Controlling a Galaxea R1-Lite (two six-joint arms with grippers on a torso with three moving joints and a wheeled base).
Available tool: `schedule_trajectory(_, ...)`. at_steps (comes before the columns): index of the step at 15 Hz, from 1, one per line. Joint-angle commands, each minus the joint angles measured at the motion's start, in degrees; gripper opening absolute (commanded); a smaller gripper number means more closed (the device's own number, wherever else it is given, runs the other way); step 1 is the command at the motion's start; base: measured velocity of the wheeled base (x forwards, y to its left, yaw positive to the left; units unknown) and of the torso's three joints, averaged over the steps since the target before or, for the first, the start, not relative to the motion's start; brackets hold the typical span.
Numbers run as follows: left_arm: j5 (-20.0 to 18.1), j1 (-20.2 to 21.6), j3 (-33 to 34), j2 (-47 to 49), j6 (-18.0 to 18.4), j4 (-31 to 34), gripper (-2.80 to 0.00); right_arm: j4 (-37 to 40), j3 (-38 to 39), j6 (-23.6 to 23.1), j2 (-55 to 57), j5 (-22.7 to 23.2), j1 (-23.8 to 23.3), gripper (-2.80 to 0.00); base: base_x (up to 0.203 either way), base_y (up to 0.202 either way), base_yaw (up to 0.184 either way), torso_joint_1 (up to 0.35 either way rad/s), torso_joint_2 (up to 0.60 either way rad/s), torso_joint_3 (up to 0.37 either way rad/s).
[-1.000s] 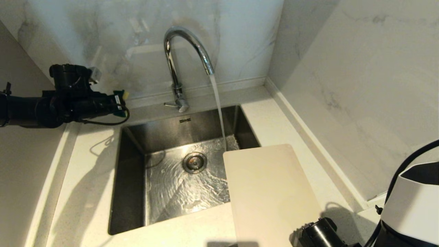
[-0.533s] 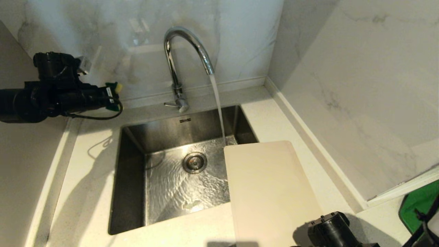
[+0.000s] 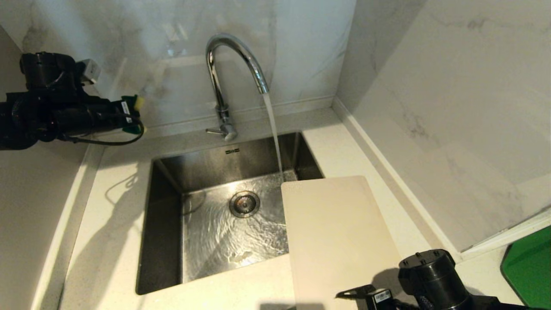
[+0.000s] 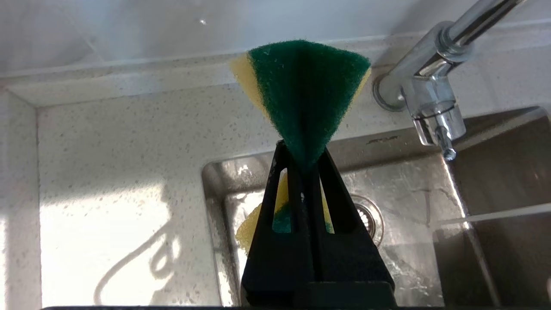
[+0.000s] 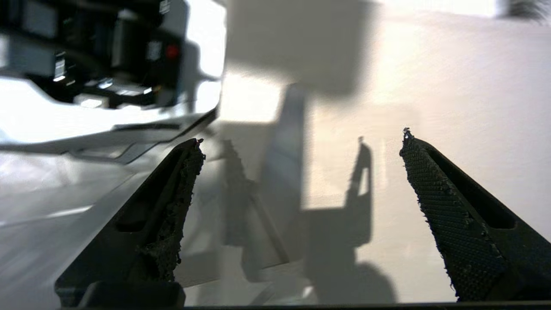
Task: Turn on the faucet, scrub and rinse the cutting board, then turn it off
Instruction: Put down the cutting board, then put down the cleaning cloth
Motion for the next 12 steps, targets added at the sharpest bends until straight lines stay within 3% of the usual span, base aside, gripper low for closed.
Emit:
schedule_trajectory(1, 0.26, -0.05, 0.31, -1.32, -0.08, 0.07, -2.80, -0.20, -2.59, -0.24, -3.06, 0.33, -0.06, 0.00, 0.000, 0.000, 0.000, 0.000, 0.00, 0.000)
schedule_trajectory(7, 0.97, -0.05, 0.80, -4.10, -0.08, 1.04, -2.80, -0.19, -10.94, 3.88, -6.74, 0.50, -0.06, 0.00, 0.000, 0.000, 0.000, 0.000, 0.00, 0.000)
schedule_trajectory(9, 0.97, -0.14, 1.10, -5.07, 0.06, 1.04, -2.80, -0.19, -14.17, 5.73, -6.65, 4.99, -0.06, 0.00, 0.000, 0.000, 0.000, 0.000, 0.00, 0.000)
schedule_trajectory(10, 0.97, -0.14, 1.02, -5.27, 0.10, 1.13, -2.80, -0.19, -15.58, 6.86, -6.89, 6.00, -0.06, -2.80, 0.000, 0.000, 0.000, 0.000, 0.00, 0.000)
schedule_trajectory(12, 0.97, -0.14, 0.75, -5.70, 0.25, 1.77, -2.80, -0.19, -18.91, 8.52, -7.88, 6.23, -0.06, -2.80, 0.000, 0.000, 0.000, 0.000, 0.00, 0.000)
